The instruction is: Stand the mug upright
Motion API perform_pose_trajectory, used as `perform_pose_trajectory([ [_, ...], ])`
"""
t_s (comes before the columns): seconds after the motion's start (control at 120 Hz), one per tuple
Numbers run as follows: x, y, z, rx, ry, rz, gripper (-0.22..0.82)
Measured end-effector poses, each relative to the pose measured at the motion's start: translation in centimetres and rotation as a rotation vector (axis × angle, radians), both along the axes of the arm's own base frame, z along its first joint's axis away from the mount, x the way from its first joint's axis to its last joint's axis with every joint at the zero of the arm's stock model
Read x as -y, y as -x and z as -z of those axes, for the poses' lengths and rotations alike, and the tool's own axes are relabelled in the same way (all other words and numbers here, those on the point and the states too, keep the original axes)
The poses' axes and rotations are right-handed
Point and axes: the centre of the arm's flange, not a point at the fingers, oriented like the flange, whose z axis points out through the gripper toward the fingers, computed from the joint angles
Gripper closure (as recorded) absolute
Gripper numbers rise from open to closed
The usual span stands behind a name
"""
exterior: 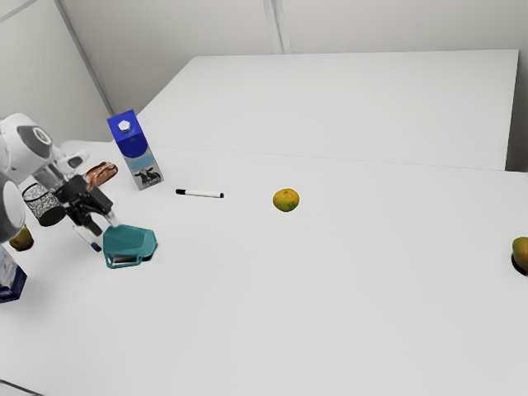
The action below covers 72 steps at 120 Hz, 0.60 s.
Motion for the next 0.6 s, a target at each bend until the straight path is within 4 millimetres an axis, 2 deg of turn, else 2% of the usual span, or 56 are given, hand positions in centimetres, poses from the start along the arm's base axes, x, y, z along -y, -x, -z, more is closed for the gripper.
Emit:
perform_pose_trajectory([
  [0.117, -0.3, 0.3, 1.7, 0.008, 0.083, -0.017, 0.00],
  [0.342, 0.3, -0.2, 2.8, 0.061, 0.192, -0.034, 0.00],
  [0.475, -0.4, 0.2, 3.1, 0.087, 0.232, -0.063, 0.00],
  [0.6, -0.3, 0.1, 3.2, 0.105, 0.256, -0.072, 0.06],
])
